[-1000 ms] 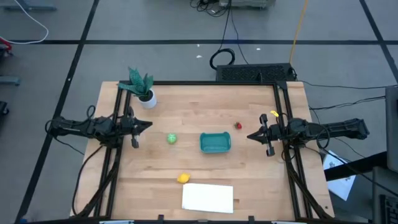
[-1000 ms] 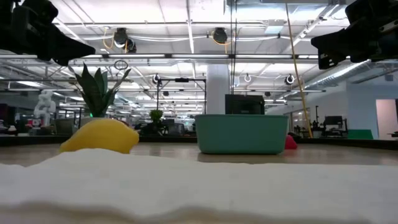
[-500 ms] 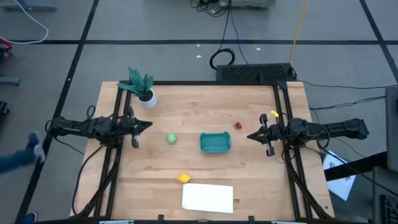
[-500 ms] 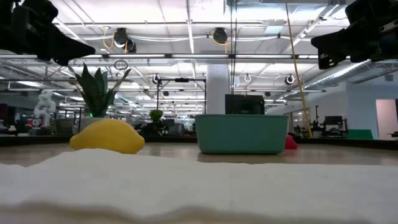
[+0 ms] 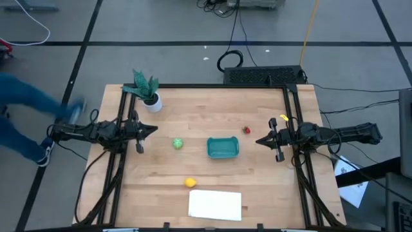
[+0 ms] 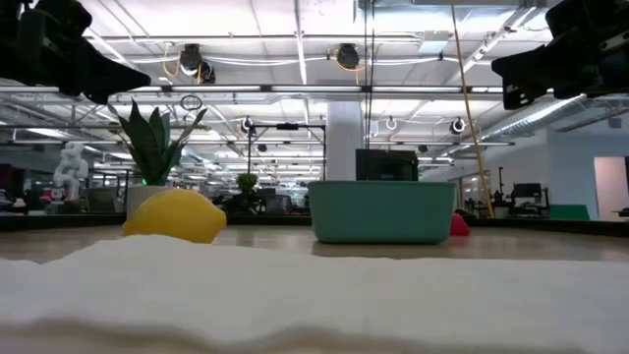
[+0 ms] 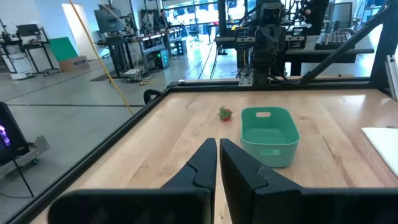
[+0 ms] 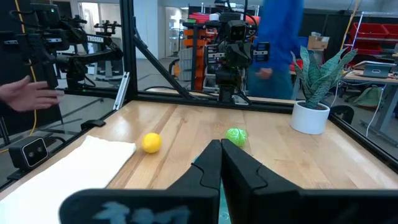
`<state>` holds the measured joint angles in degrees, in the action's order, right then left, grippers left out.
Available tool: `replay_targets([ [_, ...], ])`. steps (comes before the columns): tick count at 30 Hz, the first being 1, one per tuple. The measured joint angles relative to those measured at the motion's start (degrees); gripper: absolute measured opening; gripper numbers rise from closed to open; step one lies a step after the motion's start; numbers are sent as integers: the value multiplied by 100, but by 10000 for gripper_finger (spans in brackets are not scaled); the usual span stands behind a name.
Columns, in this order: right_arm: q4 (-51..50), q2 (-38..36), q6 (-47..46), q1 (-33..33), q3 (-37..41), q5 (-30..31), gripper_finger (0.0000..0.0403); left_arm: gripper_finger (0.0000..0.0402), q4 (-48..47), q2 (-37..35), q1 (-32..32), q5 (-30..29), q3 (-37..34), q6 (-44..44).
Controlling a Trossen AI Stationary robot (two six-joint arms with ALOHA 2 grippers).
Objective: Pick and placing Produce into tupperware
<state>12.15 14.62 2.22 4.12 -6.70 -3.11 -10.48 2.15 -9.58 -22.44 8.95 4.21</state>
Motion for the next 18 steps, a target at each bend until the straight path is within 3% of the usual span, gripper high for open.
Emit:
replay_targets([
  [10,0,-1,-3,0,-1,1,0,26,8,2,2,0,2,16],
  [18,0,1,-4,0,-1,1,0,26,665,2,1,0,2,425],
])
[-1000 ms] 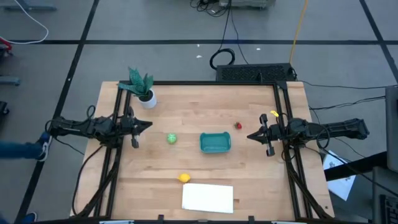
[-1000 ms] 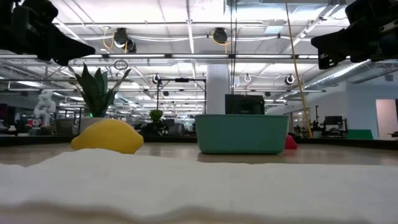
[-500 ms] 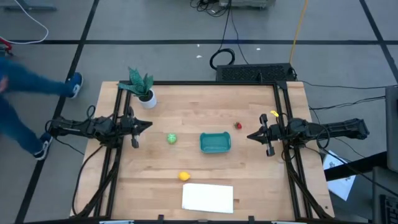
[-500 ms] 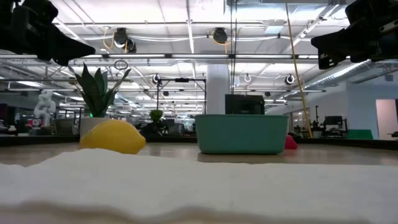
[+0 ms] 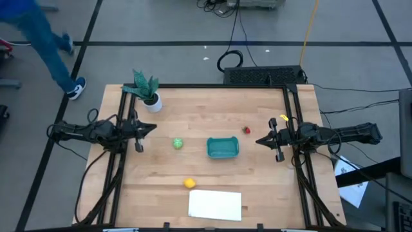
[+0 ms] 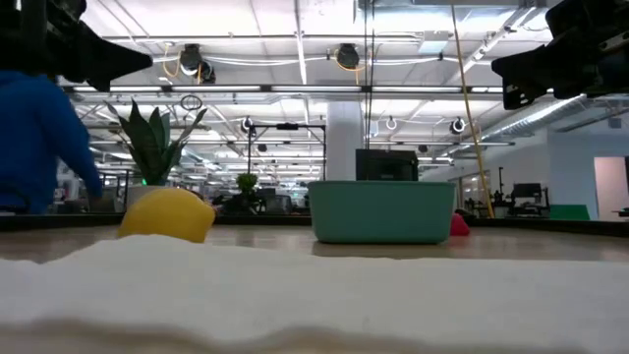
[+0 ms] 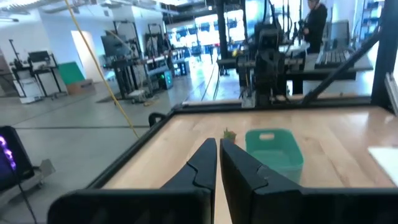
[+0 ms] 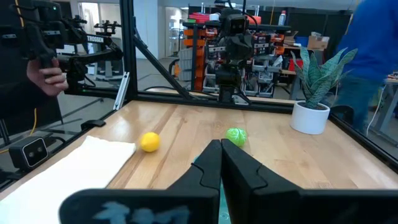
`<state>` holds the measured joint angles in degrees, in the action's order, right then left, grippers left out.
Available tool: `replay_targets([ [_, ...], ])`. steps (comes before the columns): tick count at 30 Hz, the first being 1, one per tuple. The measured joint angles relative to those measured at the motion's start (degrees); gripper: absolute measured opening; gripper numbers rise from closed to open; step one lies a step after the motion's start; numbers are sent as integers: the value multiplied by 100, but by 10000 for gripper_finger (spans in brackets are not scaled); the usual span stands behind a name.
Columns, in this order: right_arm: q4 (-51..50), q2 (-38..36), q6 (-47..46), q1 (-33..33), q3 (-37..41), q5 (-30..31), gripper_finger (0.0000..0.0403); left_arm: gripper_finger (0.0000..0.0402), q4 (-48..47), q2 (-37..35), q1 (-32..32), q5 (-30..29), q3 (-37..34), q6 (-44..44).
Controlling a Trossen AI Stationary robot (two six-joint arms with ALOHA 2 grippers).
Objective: Pick and placing Produce into tupperware
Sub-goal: Put the green cabbage into the blue bin
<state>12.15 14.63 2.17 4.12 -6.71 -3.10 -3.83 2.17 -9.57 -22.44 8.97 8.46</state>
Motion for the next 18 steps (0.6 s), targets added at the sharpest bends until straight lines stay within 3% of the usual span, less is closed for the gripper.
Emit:
replay_targets([
  [9,1,1,22,0,-1,-1,0,26,109,0,-1,0,0,6],
  [18,4,1,655,0,1,3,0,26,135,0,-1,0,0,-200],
])
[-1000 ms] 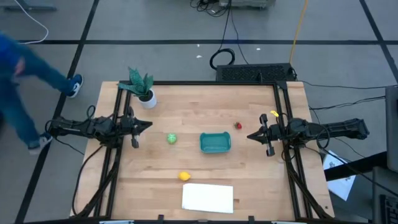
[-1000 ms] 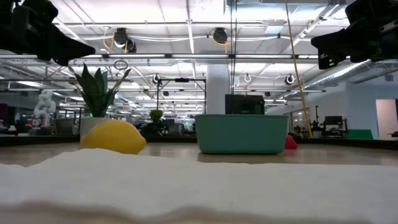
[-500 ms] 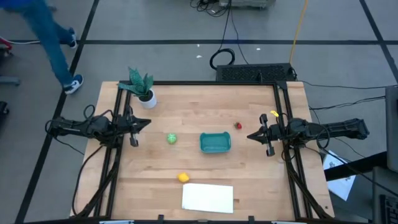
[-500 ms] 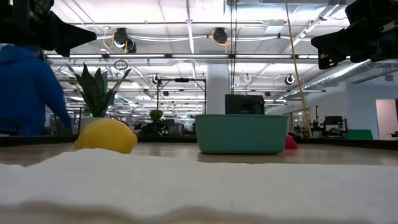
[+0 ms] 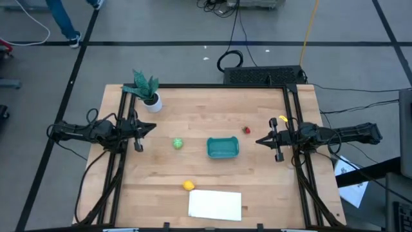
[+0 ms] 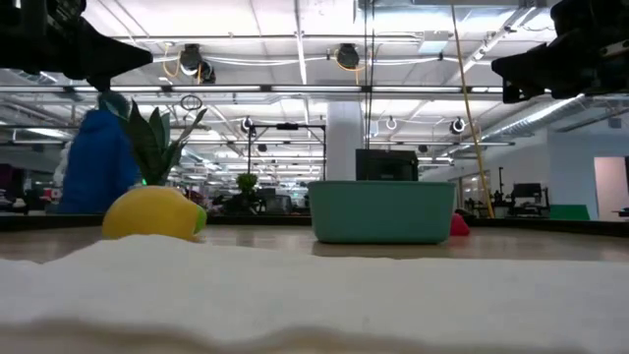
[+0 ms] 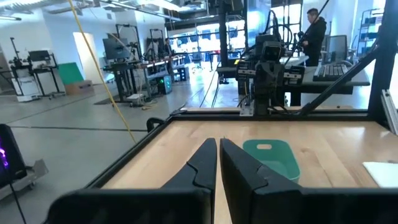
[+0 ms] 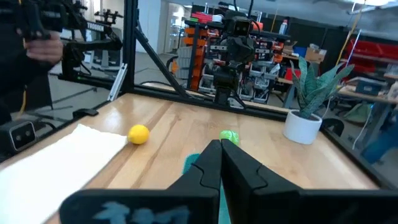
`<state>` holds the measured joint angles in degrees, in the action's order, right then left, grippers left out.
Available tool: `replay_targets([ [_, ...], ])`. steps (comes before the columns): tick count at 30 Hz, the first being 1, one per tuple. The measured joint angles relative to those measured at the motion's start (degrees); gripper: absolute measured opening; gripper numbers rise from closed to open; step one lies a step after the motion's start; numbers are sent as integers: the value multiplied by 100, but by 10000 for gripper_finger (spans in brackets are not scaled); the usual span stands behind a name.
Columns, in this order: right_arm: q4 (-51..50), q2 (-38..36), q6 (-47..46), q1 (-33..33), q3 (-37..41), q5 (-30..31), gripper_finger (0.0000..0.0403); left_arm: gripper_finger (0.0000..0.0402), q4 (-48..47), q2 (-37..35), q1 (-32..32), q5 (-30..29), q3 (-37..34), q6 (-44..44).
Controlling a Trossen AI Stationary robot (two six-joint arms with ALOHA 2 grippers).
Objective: Pick and placing Produce into tupperware
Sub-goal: Put the green cabbage into the blue bin
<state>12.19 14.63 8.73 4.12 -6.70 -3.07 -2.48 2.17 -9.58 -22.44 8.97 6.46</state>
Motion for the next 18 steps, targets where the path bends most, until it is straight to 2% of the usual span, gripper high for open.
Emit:
replay_targets([
  [6,99,2,190,0,0,2,0,26,173,0,2,-44,0,-177],
  [11,169,2,374,0,-2,3,0,26,106,97,2,-490,23,-381],
  [18,319,0,396,0,-1,6,0,26,-434,726,43,-914,836,-206],
])
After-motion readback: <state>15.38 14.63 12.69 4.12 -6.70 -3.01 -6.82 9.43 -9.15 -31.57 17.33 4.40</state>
